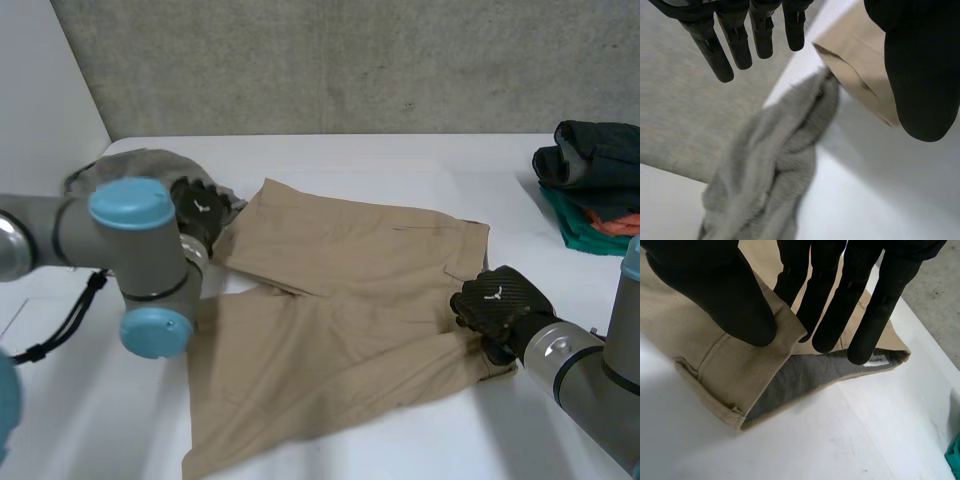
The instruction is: Fold the laundry.
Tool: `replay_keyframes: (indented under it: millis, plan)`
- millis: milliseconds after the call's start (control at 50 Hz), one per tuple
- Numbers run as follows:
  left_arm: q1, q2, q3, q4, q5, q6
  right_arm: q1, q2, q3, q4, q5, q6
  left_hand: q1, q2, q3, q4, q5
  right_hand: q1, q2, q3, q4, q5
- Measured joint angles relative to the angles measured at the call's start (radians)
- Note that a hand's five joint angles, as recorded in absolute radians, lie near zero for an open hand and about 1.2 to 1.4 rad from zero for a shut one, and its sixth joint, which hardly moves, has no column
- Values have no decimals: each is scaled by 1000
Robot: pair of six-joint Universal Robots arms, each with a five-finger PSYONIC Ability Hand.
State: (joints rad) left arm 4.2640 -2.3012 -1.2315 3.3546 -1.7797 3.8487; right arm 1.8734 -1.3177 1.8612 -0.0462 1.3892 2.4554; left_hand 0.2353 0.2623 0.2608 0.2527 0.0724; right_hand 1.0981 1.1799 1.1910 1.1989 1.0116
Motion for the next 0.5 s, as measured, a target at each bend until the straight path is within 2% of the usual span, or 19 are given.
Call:
replay_keyframes:
  millis: [140,280,400,500]
  plan:
    - [0,265,-197,-56,21,-148,-7,1,-4,-60,-1,101,74,42,41,53,62,8,0,0,0,0]
    - [-9,529,-469,-224,133,-357,-13,20,-10,-137,11,169,87,60,58,70,81,13,0,0,0,0]
    - [-12,645,-653,-381,254,-516,-13,38,-15,-170,44,174,87,60,58,70,81,13,0,0,0,0]
    - [-12,663,-739,-435,311,-579,-12,41,-16,-180,62,171,87,60,58,70,81,13,0,0,0,0]
